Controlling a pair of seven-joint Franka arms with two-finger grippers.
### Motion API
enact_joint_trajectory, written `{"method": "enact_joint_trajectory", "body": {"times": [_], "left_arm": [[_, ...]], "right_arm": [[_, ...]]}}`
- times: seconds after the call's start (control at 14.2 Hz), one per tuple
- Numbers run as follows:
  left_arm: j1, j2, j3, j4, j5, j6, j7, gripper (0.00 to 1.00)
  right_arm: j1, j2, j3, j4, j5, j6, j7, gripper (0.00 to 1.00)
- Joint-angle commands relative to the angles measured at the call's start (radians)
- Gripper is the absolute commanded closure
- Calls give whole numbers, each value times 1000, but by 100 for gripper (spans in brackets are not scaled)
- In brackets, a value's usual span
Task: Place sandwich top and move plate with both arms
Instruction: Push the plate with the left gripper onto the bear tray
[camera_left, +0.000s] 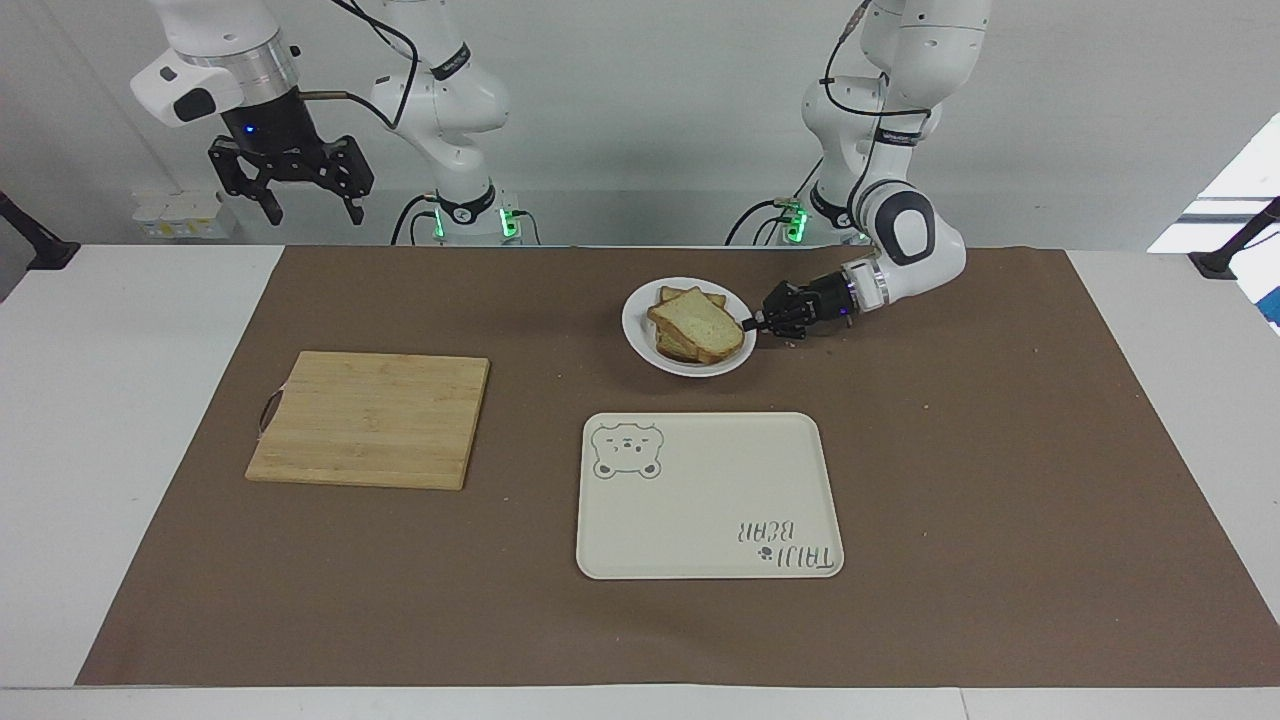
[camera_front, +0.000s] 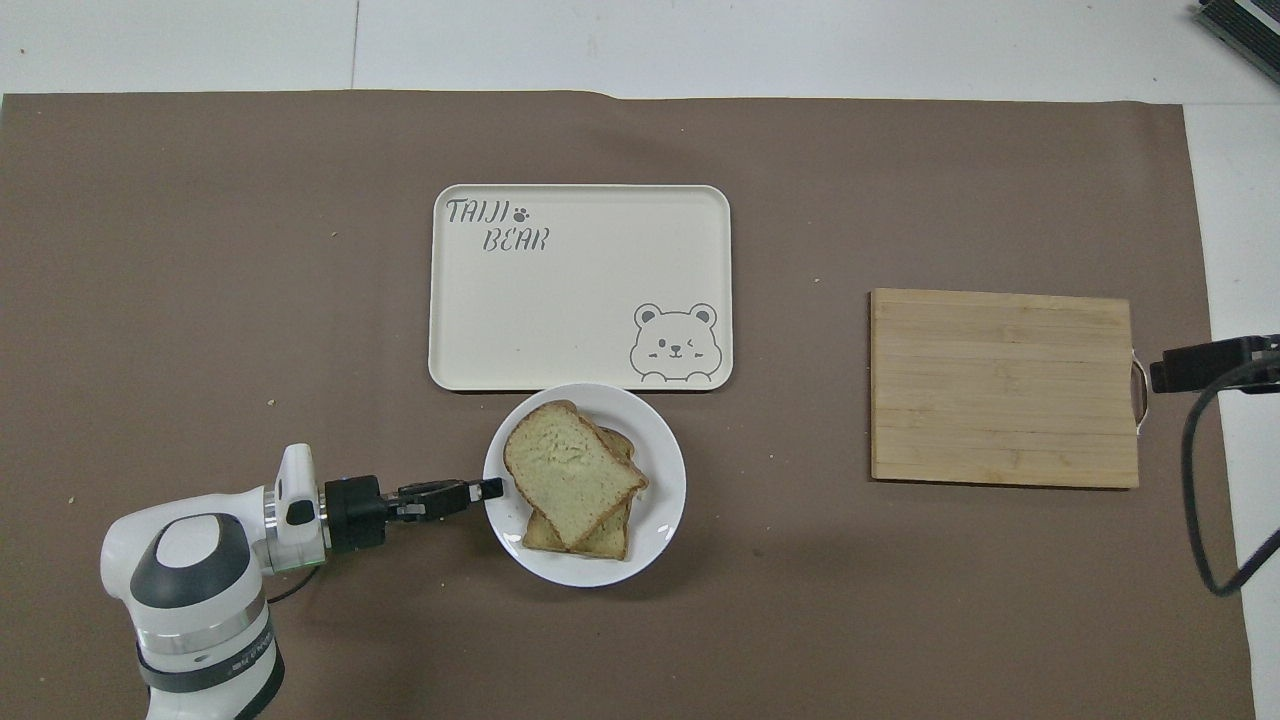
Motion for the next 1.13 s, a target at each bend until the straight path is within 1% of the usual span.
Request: {"method": "enact_joint_trajectory", "body": {"times": [0.0,0.21,0.28,0.35,0.42,0.49,0.63,0.77,0.84,0.98,1.06], "left_arm": [[30,111,1,161,-14,-34,-36,100],[41,218,5,347,18,4,-133,100],[41,256,4,414,71,33,-174,100],[41,289,1,460,133,61,-235,100],[39,316,-1,499,165,104,-275,100],[36,345,-6,532,168,144,-279,100],[39,401,-16,597,171,162,-282,100],[38,432,-18,657,175,181,-337,100],[32,444,-18,683,208,187,-372,100],[29,452,-22,701,303,192,-423,100],[25,455,-19,703,311,193,-429,100]], "right_arm": [[-9,-20,9,-20,-2,10,-22,0],[-9,-20,9,-20,-2,10,-22,0],[-9,-20,9,-20,-2,10,-22,0],[-8,-20,10,-22,1,14,-33,0],[0,-7,12,-8,3,8,-50,0],[-5,0,12,9,-3,1,-71,0],[-11,13,10,12,3,-29,-76,0],[-5,10,12,3,0,-3,-70,0],[-3,10,13,1,1,10,-68,0],[3,10,18,0,0,23,-68,0],[3,10,20,1,0,20,-68,0]]}}
